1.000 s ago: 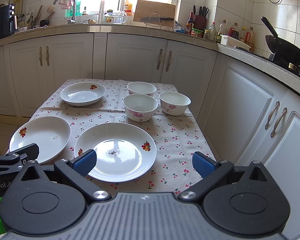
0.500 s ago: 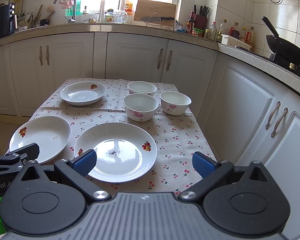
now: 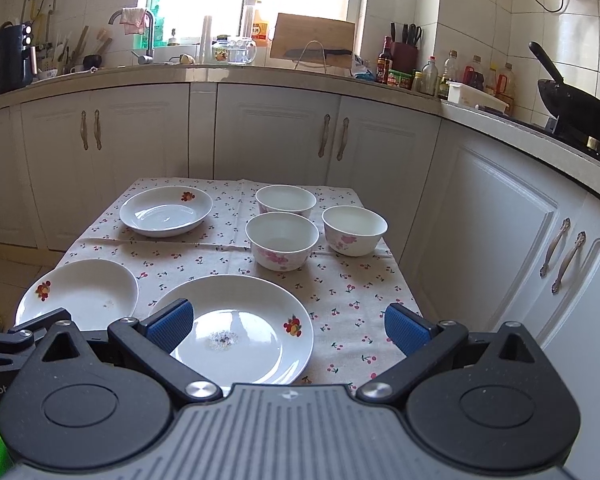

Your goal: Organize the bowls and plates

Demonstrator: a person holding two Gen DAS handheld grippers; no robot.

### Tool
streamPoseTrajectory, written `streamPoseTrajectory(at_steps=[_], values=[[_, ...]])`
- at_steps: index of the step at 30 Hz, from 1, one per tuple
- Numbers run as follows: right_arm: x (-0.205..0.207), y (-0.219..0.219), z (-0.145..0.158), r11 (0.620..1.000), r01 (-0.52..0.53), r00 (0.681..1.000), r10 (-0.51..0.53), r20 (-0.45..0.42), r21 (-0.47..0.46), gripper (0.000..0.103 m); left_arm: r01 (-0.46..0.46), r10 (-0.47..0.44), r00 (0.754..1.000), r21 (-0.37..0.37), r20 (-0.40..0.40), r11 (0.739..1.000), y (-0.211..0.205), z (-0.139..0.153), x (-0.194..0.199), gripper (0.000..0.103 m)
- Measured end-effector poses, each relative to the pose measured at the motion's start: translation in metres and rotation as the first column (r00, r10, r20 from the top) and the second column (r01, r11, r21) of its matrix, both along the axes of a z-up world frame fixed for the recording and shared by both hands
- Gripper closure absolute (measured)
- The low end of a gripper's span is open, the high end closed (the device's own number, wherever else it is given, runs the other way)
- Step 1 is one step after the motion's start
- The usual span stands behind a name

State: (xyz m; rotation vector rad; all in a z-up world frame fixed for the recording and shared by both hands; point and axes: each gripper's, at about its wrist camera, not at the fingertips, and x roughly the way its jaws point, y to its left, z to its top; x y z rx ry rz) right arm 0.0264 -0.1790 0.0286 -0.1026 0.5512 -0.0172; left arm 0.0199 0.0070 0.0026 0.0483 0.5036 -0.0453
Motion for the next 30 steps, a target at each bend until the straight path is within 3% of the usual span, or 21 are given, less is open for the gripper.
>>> streamPoseTrajectory(at_steps=[8,16,18,22,25,30], values=[[0.038,-0.008,0.003,0.995,-0.034,0.999,0.034,0.001,0.091,0.000,0.050,-0.050,0.999,-0.009,0.013,0.999,0.011,-0.013,0.021,0.001],[0.078,-0.007,-0.004,0.977,-0.126,0.992,0.128,0.001,0.174,0.000,0.067,-0.069,0.997,0.039,0.040,0.997,0.035,-0.033,0.031,0.001],[0.086,-0.004,-0.007,0.966,-0.164,0.986,0.165,0.010,0.201,0.000,0.071,-0.072,0.997,0.039,0.004,0.997,0.044,-0.036,0.033,0.001],[0.100,0.007,-0.012,0.940,-0.246,0.967,0.254,0.000,0.238,0.000,0.113,-0.115,0.991,-0.032,-0.065,0.993,0.064,-0.042,0.035,0.001],[0.109,0.017,-0.017,0.916,-0.286,0.952,0.305,-0.024,0.280,0.000,0.139,-0.143,0.987,-0.051,-0.079,0.989,0.072,-0.051,0.030,0.001],[0.115,0.043,-0.024,0.907,-0.350,0.927,0.371,-0.050,0.234,0.000,0.125,-0.129,0.987,-0.046,-0.099,0.991,0.086,-0.066,0.027,0.001]])
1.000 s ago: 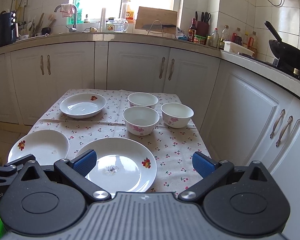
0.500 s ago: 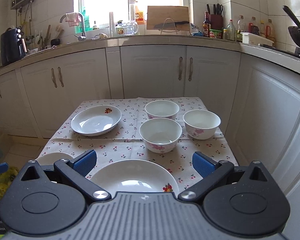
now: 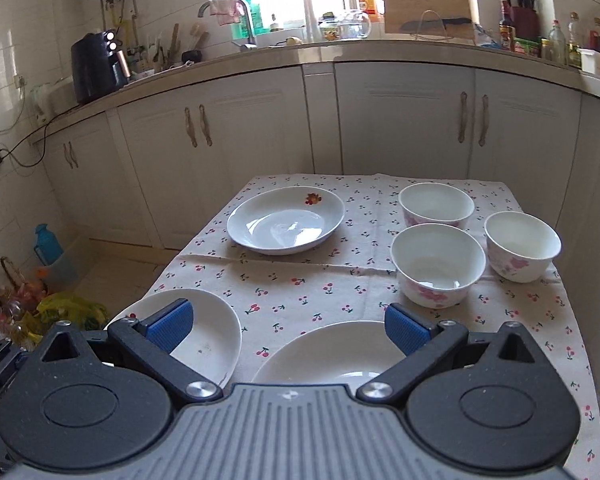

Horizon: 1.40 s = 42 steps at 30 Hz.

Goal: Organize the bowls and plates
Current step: 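Reach the right tool to the stained white plate and grip its rim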

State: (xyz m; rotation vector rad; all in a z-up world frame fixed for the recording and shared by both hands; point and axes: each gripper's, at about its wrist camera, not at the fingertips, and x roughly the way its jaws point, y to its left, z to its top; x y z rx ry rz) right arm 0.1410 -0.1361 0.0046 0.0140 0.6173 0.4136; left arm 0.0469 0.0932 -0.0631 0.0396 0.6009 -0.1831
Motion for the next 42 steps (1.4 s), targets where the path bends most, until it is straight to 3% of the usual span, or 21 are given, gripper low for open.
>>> streamPoseTrajectory(at_steps=[6,16,24,42], values=[[0.008,0.028,-0.011,0.993,-0.107,0.994,0.107,-0.010,-0.039,0.000,-0.027,0.027,0.999,-0.020,-0.020,0.999,0.024,-0.016,0.003,0.001],[0.039,0.075,-0.037,0.946,-0.313,0.947,0.305,-0.104,-0.078,0.000,0.105,-0.106,0.992,-0.014,-0.062,0.994,0.040,-0.033,0.014,0.001],[0.066,0.094,-0.050,0.908,-0.410,0.902,0.390,-0.186,-0.086,0.001,0.205,-0.205,0.974,-0.011,-0.095,0.979,0.043,-0.041,0.031,0.001],[0.111,0.106,-0.080,0.879,-0.476,0.831,0.437,-0.343,-0.034,0.032,0.313,-0.311,0.944,0.005,-0.114,0.950,0.039,-0.043,0.050,0.001]])
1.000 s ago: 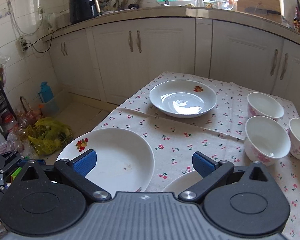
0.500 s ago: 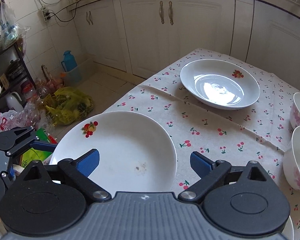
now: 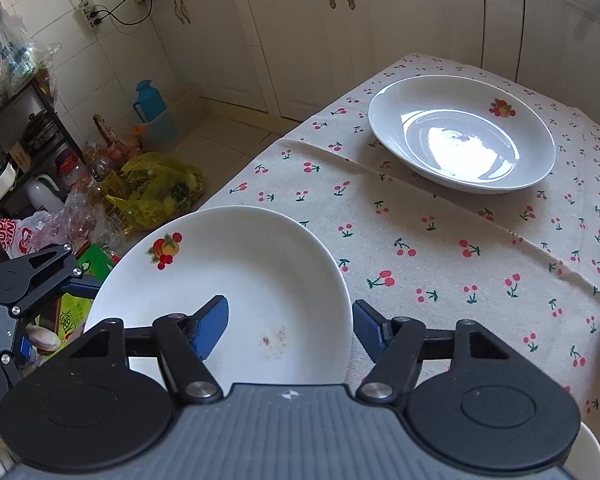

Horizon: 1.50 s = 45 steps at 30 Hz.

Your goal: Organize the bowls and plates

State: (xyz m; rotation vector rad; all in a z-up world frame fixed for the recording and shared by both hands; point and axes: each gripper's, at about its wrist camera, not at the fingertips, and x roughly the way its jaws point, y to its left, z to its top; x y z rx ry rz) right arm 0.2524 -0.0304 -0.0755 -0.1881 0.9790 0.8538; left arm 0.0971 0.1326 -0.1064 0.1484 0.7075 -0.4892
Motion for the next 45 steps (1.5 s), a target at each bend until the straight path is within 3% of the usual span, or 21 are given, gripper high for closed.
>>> streamPoseTrajectory(at_steps=[10,17,32,45], values=[[0.004,-0.002,-0.001,1.000,-0.013,1.000,0.014,-0.027,0.022,0.033,0.016,-0.016,1.000,0.014,-0.011,1.000,0.000,0.001,0.004,0.001],[0.010,-0.008,0.007,0.999,0.008,1.000,-0.008,0.005,0.033,0.033,0.038,-0.039,0.999,0.038,0.022,0.999,-0.004,0.006,0.019,0.001],[0.050,-0.026,0.009,0.993,0.115,0.993,-0.116,0.034,0.027,0.033,0.087,-0.087,0.996,0.005,0.030,0.996,-0.019,0.002,0.069,0.001],[0.064,-0.036,-0.002,0.988,0.156,0.988,-0.157,0.012,0.009,0.033,0.104,-0.104,0.994,-0.009,0.022,0.995,-0.026,0.002,0.079,0.001]])
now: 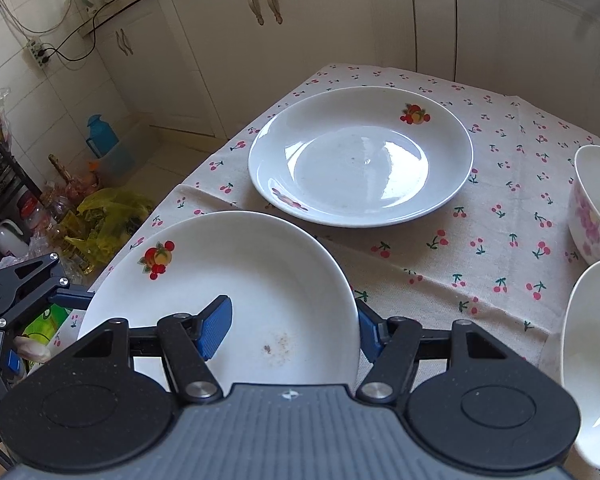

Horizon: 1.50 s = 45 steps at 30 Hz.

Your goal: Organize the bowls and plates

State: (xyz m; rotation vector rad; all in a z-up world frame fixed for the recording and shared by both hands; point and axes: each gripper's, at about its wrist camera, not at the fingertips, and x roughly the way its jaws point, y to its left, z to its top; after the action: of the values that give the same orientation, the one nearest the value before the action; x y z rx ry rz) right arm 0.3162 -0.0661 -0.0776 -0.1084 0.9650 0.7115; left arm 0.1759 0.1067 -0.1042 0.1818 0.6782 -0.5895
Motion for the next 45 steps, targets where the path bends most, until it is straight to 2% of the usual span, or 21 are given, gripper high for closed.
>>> streamPoseTrajectory(at_steps=[3,9,11,13,15,21,28,35,38,45], values=[[-0.001,0.002,0.000,1.000,-0.009,1.000,0.009,0.008,-0.006,0.032,-0.001,0.001,1.000,0.008,0.000,1.000,-0.001,-0.001,-0.001,0.001],[-0.009,0.008,0.007,0.998,-0.051,0.997,0.052,0.052,-0.028,0.017,-0.015,0.015,1.000,0.012,0.019,1.000,0.000,0.002,-0.007,0.001],[-0.014,0.007,0.014,0.998,-0.052,0.995,0.054,0.080,-0.031,0.012,-0.025,0.025,0.999,0.015,0.025,1.000,0.000,0.004,-0.011,0.001],[-0.022,0.003,0.023,0.998,-0.044,0.992,0.048,0.113,-0.039,0.003,-0.040,0.039,0.999,0.008,0.030,0.999,0.001,0.008,-0.016,0.001],[-0.033,-0.004,0.033,0.999,-0.039,0.987,0.044,0.152,-0.036,0.000,-0.061,0.062,0.998,-0.010,0.026,0.998,0.003,0.013,-0.022,0.001],[-0.072,-0.031,0.052,0.999,0.012,0.972,-0.004,0.236,-0.036,0.000,-0.140,0.140,0.989,-0.007,0.052,0.990,-0.005,0.028,-0.044,0.001],[-0.134,-0.069,0.049,0.995,0.090,0.951,-0.073,0.300,-0.043,0.000,-0.223,0.223,0.973,-0.002,0.056,0.975,-0.025,0.033,-0.071,0.001],[-0.194,-0.111,0.029,0.977,0.210,0.929,-0.190,0.319,-0.027,0.000,-0.291,0.294,0.956,-0.087,0.018,0.953,-0.042,0.031,-0.088,0.001],[-0.215,-0.124,0.018,0.970,0.242,0.923,-0.220,0.315,-0.033,0.000,-0.295,0.298,0.955,-0.112,0.009,0.949,-0.049,0.032,-0.092,0.001],[-0.247,-0.142,0.006,0.967,0.254,0.920,-0.237,0.311,-0.015,0.000,-0.274,0.277,0.961,-0.080,0.023,0.958,-0.068,0.036,-0.098,0.001]])
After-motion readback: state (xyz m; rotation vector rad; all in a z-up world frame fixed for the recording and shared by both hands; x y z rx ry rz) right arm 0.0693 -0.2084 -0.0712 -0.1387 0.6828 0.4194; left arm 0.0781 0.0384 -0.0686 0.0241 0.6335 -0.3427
